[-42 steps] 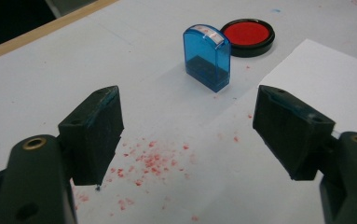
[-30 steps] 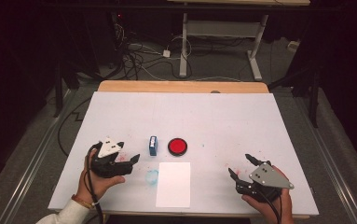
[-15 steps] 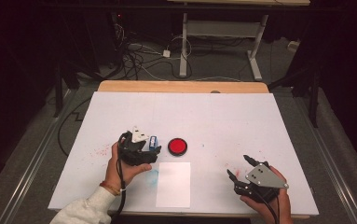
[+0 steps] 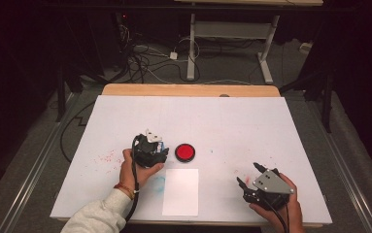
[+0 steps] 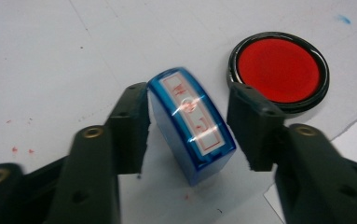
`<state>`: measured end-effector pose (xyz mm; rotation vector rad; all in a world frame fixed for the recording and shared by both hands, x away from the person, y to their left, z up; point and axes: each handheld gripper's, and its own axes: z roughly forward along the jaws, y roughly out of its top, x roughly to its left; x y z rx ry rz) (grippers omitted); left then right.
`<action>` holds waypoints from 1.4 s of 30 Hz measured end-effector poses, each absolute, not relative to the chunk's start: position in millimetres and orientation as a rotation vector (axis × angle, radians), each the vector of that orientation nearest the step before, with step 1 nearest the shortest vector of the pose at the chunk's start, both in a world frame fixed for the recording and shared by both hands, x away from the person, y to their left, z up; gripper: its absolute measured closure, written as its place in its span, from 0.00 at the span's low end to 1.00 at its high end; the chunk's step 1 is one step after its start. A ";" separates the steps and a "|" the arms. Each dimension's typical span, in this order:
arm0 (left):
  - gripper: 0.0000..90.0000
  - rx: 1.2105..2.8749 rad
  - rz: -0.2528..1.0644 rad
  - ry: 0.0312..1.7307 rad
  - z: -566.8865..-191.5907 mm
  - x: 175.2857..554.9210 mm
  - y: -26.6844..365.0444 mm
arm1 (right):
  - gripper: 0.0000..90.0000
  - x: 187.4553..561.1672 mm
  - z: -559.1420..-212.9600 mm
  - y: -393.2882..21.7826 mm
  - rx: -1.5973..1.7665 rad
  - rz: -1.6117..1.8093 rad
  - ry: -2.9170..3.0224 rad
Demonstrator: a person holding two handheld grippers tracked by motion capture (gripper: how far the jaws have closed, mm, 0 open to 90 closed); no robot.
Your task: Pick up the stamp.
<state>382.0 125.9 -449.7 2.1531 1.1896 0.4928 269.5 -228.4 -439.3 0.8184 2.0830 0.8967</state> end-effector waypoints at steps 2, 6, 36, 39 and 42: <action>0.61 2.143 0.501 1.199 -450.4 382.2 126.5 | 0.36 270.8 -440.6 -228.7 0.830 0.878 2.094; 0.73 2.130 0.527 1.202 -452.8 382.3 127.3 | 0.36 272.0 -441.6 -228.8 0.838 0.860 2.104; 0.76 2.057 0.593 0.951 -401.1 362.2 147.7 | 0.34 267.5 -436.0 -229.2 0.801 0.990 2.048; 0.76 2.055 0.587 0.931 -399.2 361.9 149.8 | 0.33 268.3 -435.6 -229.1 0.802 1.010 2.037; 0.76 2.054 0.577 0.908 -398.5 362.2 151.8 | 0.33 269.2 -435.2 -227.7 0.802 1.029 2.034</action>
